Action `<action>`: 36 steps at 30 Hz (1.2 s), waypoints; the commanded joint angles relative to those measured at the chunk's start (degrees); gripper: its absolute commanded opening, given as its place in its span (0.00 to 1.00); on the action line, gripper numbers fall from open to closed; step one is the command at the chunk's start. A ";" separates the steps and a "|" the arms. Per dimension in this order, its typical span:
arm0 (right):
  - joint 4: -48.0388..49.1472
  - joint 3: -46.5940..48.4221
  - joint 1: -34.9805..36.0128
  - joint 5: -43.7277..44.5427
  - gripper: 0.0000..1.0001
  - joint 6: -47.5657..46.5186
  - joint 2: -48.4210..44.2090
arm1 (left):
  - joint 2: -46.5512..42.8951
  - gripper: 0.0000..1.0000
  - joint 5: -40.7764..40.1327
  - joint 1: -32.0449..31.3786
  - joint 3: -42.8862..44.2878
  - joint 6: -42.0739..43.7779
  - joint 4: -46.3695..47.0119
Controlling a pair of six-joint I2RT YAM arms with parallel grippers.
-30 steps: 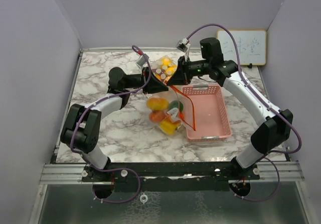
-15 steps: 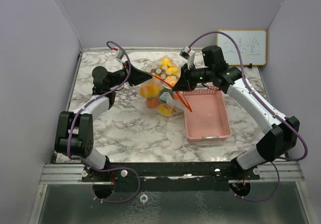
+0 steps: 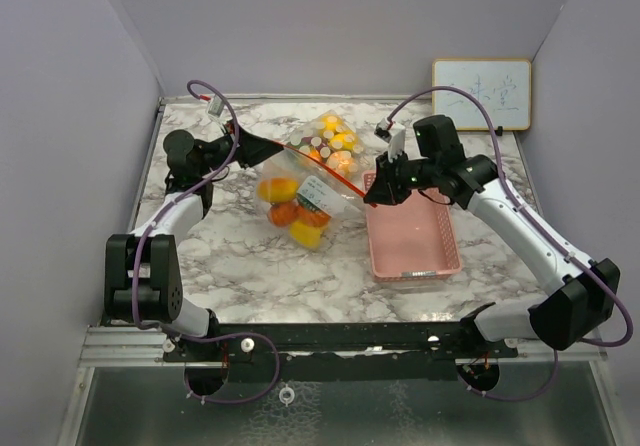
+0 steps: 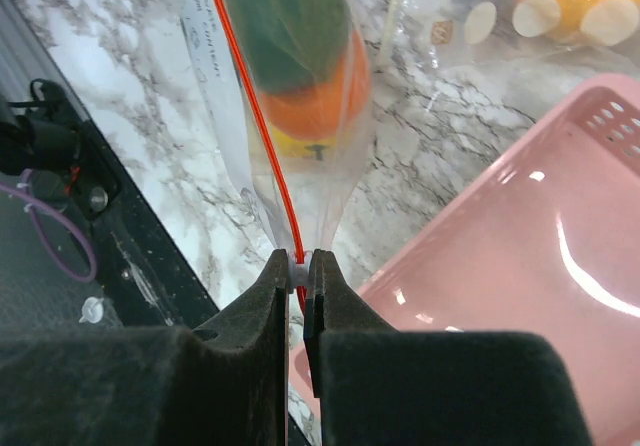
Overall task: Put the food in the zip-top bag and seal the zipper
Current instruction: Zip the zipper food storage bag at the center of the board, then place the zipper food storage bag at the center of the board.
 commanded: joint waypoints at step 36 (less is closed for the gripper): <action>-2.43 13.46 -0.10 19.82 1.00 8.60 7.30 | -6.52 0.99 -77.03 5.53 24.52 21.60 -78.24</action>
